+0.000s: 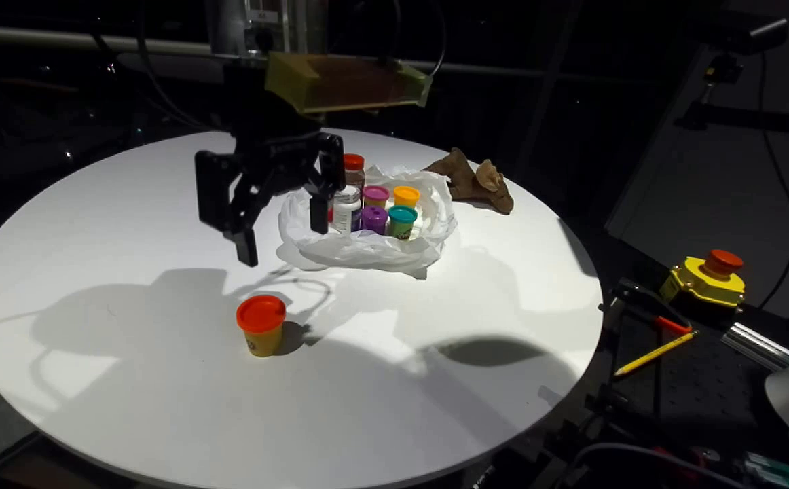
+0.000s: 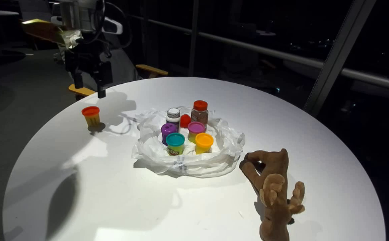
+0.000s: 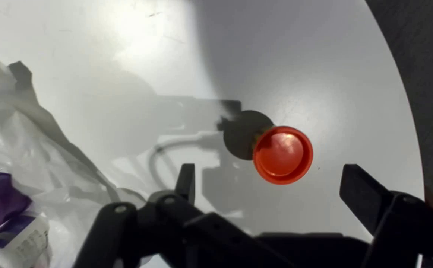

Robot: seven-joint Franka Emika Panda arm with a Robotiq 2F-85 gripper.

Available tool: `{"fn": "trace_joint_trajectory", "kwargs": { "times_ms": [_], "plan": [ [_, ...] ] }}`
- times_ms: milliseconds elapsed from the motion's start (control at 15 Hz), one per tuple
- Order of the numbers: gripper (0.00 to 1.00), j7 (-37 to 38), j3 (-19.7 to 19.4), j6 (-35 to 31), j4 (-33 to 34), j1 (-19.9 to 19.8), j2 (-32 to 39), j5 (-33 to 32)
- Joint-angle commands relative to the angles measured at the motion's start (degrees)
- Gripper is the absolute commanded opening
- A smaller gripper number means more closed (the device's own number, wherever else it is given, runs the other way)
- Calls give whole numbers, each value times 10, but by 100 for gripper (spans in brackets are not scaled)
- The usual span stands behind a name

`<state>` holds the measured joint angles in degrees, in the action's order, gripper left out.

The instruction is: Put the things on the table into the plastic bag

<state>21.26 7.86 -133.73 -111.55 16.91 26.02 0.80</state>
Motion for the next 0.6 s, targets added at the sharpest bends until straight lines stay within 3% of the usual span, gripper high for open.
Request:
{"fn": "trace_joint_trajectory", "kwargs": {
  "times_ms": [0,533],
  "plan": [
    [100,9,1,-26,11,26,34,-11],
    [100,22,-22,-74,29,61,94,-30]
  ]
}}
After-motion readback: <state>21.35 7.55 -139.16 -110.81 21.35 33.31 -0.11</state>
